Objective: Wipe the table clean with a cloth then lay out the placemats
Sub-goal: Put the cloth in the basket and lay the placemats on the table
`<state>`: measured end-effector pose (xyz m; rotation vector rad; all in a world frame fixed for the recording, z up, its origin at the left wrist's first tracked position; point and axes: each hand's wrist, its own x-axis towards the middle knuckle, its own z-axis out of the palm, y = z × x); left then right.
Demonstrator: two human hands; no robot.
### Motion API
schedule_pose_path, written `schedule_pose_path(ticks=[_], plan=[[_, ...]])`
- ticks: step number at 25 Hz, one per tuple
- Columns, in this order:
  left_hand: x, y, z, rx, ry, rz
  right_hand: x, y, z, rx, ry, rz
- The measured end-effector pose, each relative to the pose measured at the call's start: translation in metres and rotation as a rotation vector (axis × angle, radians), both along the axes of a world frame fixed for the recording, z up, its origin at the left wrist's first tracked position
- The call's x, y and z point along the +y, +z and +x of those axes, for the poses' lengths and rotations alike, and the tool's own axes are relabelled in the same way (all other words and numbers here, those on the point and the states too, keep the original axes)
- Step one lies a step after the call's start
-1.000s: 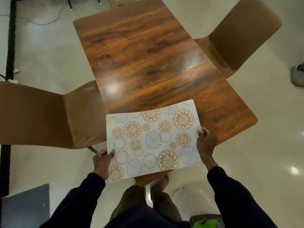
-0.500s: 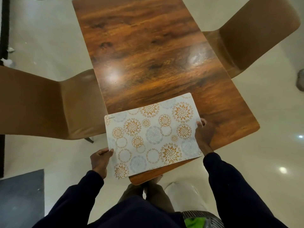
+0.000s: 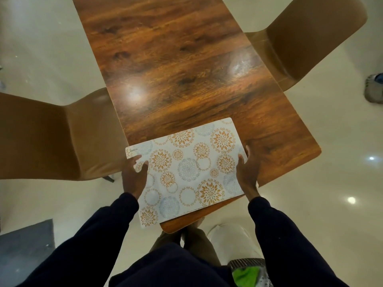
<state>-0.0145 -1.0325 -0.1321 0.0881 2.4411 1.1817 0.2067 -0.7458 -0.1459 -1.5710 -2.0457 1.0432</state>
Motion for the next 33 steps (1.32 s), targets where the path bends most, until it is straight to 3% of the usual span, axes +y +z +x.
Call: schedule_pose_path(ticks=[5,9,16,25,28,33], plan=[[0.027,-0.034,-0.04,0.33,-0.706,-0.254,-0.096,-0.008,0.016,-0.143,0.087,0.144],[0.03,-0.053,-0.053,0.493,-0.959,-0.364,-0.174,-0.028,0.042,-0.281,0.231,0.164],[0.011,-0.056,-0.034,0.494,-0.831,-0.429,-0.152,-0.047,0.047,-0.311,0.399,0.25],[-0.03,-0.052,0.036,0.453,-0.549,-0.561,-0.004,-0.048,-0.005,-0.417,0.947,0.347],[-0.037,-0.047,0.076,0.362,-0.489,-0.616,0.025,-0.042,-0.033,-0.412,1.094,0.395],[-0.026,-0.035,0.139,0.298,-0.363,-0.612,0.04,-0.034,-0.064,-0.4,1.157,0.411]])
